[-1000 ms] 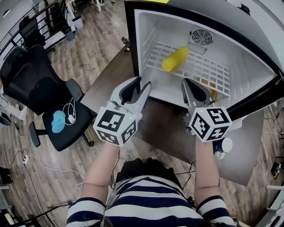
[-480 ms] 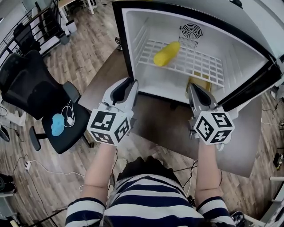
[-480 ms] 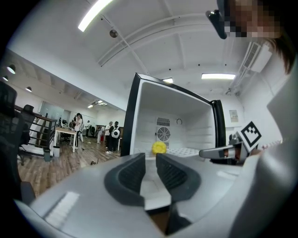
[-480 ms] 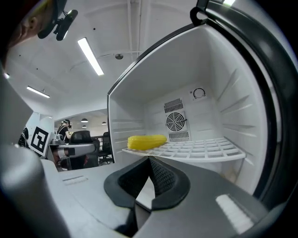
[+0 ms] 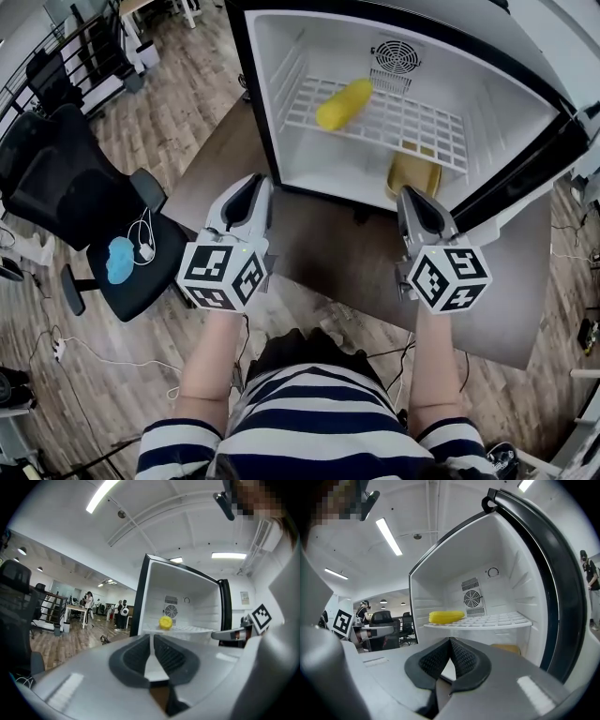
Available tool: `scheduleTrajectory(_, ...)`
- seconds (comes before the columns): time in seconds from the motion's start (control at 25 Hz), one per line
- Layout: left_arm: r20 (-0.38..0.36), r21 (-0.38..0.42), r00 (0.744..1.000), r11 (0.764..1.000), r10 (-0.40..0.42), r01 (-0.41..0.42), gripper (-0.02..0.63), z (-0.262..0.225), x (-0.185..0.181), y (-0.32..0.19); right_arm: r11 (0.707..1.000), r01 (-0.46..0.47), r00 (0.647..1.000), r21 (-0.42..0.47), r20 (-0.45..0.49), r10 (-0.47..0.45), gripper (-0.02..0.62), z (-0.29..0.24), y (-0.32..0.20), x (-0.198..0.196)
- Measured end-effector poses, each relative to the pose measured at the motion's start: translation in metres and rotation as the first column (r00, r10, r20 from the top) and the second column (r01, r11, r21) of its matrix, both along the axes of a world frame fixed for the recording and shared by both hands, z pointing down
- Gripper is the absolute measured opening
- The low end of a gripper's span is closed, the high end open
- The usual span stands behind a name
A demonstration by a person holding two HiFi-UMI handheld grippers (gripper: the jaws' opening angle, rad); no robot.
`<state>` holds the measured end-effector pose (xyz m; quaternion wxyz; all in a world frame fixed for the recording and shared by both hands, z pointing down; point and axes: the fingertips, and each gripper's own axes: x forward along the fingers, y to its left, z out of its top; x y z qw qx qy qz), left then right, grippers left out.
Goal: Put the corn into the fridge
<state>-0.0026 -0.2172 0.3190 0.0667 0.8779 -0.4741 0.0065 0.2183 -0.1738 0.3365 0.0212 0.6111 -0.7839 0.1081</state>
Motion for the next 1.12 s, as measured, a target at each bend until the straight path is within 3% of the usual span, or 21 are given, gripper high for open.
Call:
scheduleTrajectory(0.44,0.021,-0.047,0.999,0.998,-0.047,0.048,0.0,0.021,-0.013,0.011,1.0,0.018,1.0,-0.011,0.005,-0.018,-0.009,0.012,0.011,-0.014)
scheduleTrajectory(0.84,0.026,-0.079,0.999,0.996,-0.029,0.031,0.0,0.022,-0.008,0.013,1.0,0.005,1.0,-0.01,0.023,-0.005,-0.009,0.015,0.016,-0.02)
scheduleTrajectory(1.12,0.07,-0.083,0.997,0.995,-0.042,0.047,0.0,0.03,-0.005,0.015,1.0,0.002,1.0,-0.023,0.025,-0.001,-0.009,0.022,0.019,-0.022)
